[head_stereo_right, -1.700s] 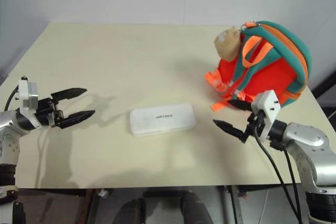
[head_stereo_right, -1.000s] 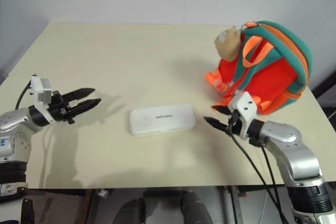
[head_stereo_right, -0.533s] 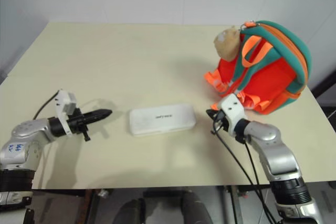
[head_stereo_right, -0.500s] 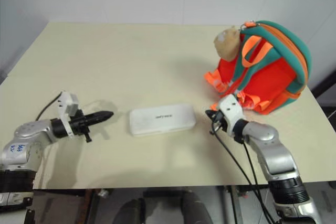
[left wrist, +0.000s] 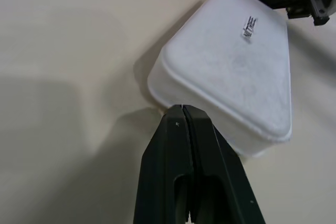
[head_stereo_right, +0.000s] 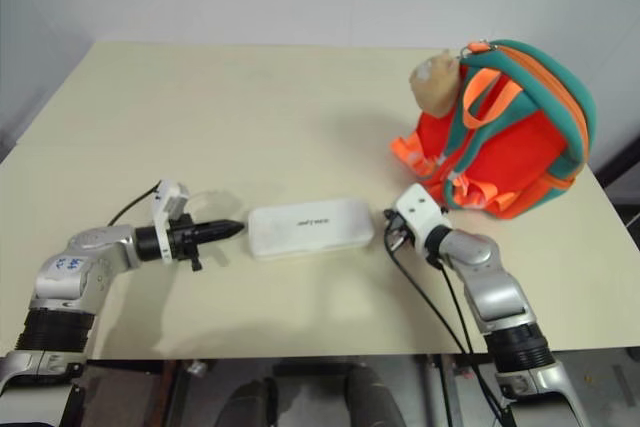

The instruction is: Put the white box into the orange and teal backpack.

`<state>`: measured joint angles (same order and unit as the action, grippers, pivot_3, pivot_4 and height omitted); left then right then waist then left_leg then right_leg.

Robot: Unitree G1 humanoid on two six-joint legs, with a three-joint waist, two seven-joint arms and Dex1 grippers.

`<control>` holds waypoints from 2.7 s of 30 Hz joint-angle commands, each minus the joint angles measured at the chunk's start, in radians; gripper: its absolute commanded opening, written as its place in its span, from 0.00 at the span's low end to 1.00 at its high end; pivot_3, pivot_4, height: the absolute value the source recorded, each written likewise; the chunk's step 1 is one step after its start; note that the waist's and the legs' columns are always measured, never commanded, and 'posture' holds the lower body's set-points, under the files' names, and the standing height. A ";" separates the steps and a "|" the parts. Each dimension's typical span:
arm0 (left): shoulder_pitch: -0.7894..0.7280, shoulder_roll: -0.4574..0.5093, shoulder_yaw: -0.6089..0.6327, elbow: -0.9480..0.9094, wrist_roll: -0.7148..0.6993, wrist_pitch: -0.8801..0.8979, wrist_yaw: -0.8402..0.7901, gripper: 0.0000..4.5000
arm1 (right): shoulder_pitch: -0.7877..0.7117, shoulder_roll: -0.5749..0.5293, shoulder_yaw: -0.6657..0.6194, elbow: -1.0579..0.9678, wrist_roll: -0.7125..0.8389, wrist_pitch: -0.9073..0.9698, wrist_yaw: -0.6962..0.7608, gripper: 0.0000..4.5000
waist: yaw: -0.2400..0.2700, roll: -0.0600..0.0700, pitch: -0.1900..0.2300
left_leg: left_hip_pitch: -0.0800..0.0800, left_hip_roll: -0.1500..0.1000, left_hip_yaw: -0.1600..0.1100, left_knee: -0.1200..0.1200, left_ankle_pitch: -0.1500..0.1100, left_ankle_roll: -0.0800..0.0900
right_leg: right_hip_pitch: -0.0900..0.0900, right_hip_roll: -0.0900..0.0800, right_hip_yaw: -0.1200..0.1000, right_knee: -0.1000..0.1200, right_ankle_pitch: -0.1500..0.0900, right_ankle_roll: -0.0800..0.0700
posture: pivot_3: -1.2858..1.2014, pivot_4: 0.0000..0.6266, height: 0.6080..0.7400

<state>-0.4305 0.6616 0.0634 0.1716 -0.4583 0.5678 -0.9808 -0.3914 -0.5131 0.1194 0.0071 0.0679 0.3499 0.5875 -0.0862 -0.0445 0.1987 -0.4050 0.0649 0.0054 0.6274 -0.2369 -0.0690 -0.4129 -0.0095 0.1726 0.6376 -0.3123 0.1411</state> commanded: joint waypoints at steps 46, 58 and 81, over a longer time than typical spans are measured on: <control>0.008 0.014 -0.016 -0.126 0.054 0.020 -0.073 0.26 | 0.079 -0.101 0.090 -0.471 0.144 0.293 0.291 0.00 | 0.002 0.000 0.000 | 0.000 0.000 -0.001 0.000 0.000 0.000 | 0.000 0.000 0.000 0.000 -0.001 -0.001 | 0.52 0.24 1.00; 0.060 0.054 -0.062 -0.218 0.017 0.142 -0.156 0.01 | 0.093 -0.130 0.062 -0.466 0.152 0.277 0.307 0.00 | 0.002 0.000 0.000 | 0.000 0.000 -0.001 0.000 -0.001 0.000 | 0.000 0.000 0.000 -0.001 -0.001 -0.002 | 0.52 0.24 1.00; 0.101 0.113 -0.027 -0.218 0.052 0.135 -0.127 0.01 | 0.153 -0.212 0.010 -0.372 0.080 0.169 0.296 0.00 | 0.003 0.000 0.000 | 0.000 0.000 -0.001 0.000 -0.001 0.000 | 0.000 0.000 0.000 -0.002 -0.002 -0.004 | 0.52 0.24 1.00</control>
<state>-0.3403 0.7610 0.0235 -0.0231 -0.3913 0.7152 -1.1061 -0.2463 -0.7047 0.1491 -0.3717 0.1566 0.5624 0.8823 -0.0837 -0.0448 0.1989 -0.4052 0.0650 0.0049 0.6273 -0.2376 -0.0693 -0.4130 -0.0096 0.1724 0.6359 -0.3144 0.1374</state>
